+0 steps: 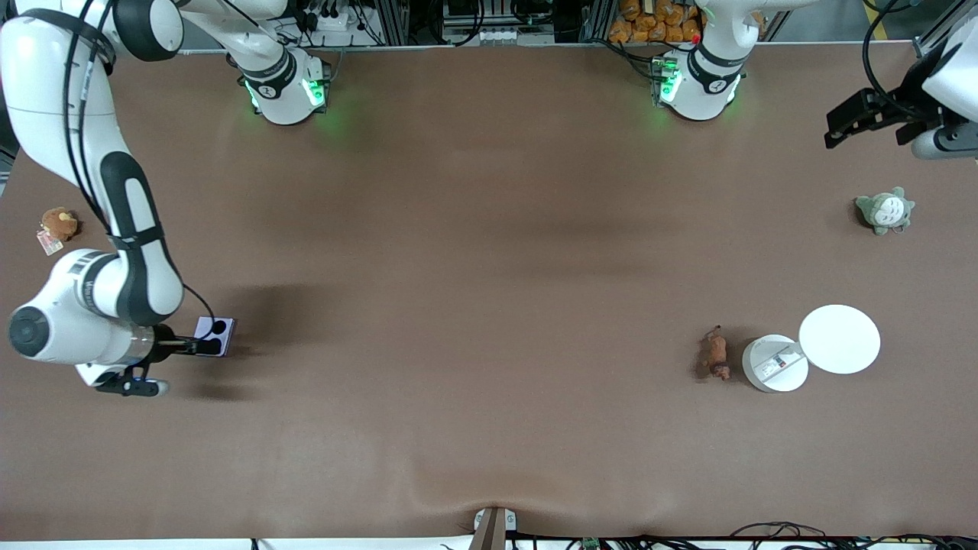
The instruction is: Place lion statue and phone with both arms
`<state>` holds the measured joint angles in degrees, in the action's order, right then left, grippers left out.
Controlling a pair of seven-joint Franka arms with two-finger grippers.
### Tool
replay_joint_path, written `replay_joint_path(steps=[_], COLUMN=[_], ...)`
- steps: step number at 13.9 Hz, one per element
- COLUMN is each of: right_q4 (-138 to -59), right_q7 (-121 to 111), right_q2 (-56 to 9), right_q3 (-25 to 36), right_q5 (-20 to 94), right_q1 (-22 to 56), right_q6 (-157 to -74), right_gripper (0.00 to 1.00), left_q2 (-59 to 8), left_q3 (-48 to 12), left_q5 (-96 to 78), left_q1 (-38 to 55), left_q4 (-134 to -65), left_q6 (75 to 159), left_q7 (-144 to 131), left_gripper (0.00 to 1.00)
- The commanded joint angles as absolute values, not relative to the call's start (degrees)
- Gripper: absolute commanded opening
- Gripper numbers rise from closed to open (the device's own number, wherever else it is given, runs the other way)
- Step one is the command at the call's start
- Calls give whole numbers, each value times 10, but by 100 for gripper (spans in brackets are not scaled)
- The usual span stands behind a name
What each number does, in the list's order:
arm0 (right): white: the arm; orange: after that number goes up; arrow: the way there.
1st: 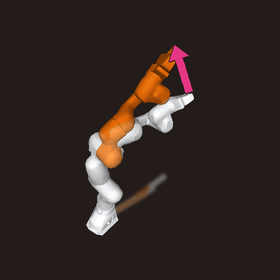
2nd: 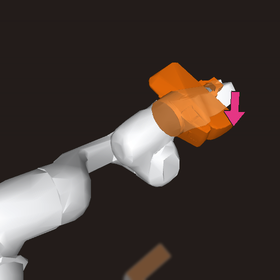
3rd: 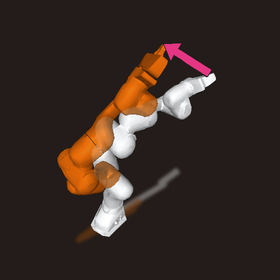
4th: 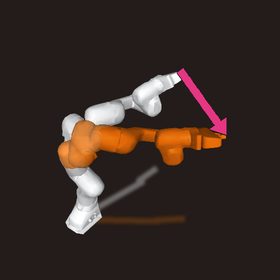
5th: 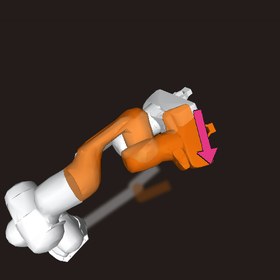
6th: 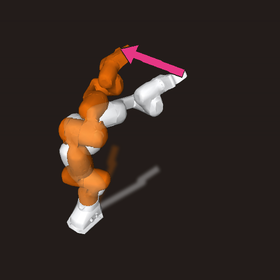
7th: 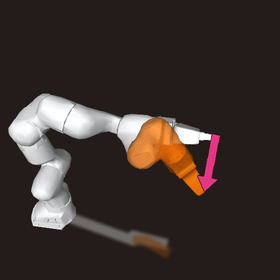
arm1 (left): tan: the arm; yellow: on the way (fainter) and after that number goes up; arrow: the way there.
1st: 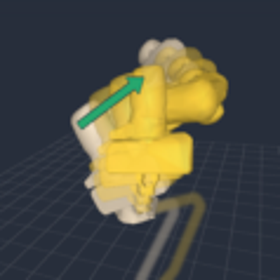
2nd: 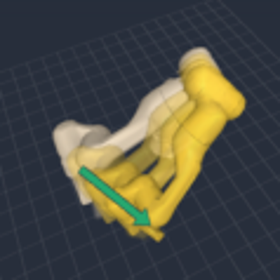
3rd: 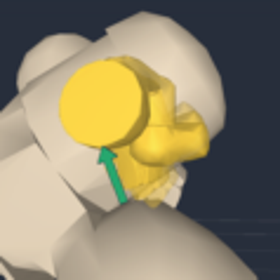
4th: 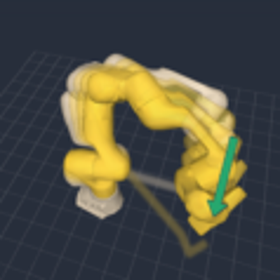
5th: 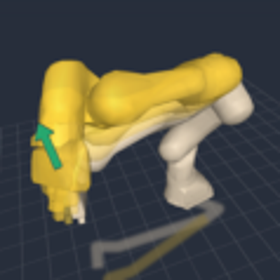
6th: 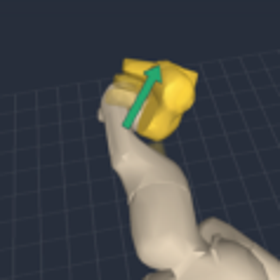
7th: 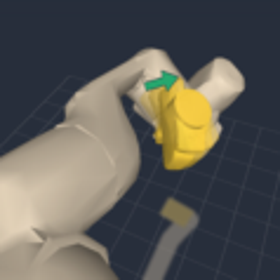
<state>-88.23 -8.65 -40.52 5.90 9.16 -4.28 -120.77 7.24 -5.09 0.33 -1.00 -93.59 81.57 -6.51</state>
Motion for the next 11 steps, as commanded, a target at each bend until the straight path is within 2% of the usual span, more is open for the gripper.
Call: replay_joint_path(steps=[1, 6, 9, 11], right_q4=[-820, -625, -620, -629], right_q7=[-105, -98, -95, -50], right_q2=[-370, -353, -271, -204], right_q3=[37, 41, 39, 39], right_q5=[133, 106, 61, 27], right_q1=[-60, -48, -41, -1], right_q6=[-1156, -907, -832, -778], right_gripper=[100, 100, 100, 100], left_q2=[85, 98, 99, 98], left_q3=[-51, -52, -55, -55], left_q5=[-4, -4, -4, -4], left_q1=[-19, -19, -19, -19], left_q4=[-981, -991, -991, -989], left_q6=[859, 866, 866, 866], left_q7=[-58, -58, -58, -58], left_gripper=[100, 100, 100, 100])
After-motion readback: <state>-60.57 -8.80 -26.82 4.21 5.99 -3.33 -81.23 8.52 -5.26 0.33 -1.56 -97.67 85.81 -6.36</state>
